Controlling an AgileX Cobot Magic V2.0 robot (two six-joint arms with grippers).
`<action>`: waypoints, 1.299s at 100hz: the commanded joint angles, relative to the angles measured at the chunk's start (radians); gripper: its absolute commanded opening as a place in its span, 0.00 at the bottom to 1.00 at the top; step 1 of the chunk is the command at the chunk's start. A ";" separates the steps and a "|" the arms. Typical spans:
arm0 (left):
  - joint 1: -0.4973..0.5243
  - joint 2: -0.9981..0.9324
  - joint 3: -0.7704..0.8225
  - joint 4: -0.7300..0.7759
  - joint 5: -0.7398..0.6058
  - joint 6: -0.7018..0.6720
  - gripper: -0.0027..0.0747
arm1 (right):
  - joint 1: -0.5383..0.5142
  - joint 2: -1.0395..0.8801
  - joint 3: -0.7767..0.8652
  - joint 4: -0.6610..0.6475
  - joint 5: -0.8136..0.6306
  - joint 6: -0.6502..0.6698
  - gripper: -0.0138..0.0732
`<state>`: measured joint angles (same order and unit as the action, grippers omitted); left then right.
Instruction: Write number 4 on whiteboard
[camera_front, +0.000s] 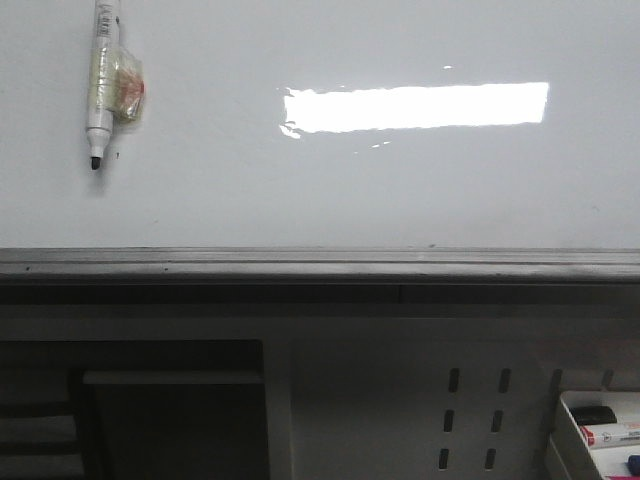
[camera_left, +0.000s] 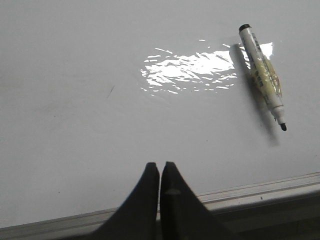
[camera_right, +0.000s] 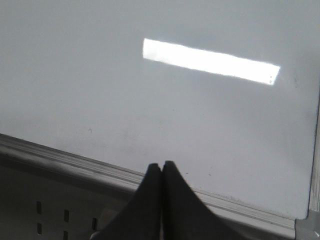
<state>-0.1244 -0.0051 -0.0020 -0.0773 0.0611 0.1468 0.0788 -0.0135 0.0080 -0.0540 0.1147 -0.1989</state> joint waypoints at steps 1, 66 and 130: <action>0.002 -0.028 0.028 -0.008 -0.071 -0.010 0.01 | -0.007 -0.016 0.020 -0.010 -0.077 0.000 0.08; 0.002 -0.028 0.028 -0.008 -0.071 -0.010 0.01 | -0.007 -0.016 0.020 -0.010 -0.077 0.000 0.08; 0.002 -0.028 0.027 -0.311 -0.075 -0.010 0.01 | -0.007 -0.016 0.020 0.343 -0.115 0.000 0.08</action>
<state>-0.1244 -0.0051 -0.0020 -0.2733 0.0611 0.1468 0.0788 -0.0135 0.0080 0.1827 0.1021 -0.1989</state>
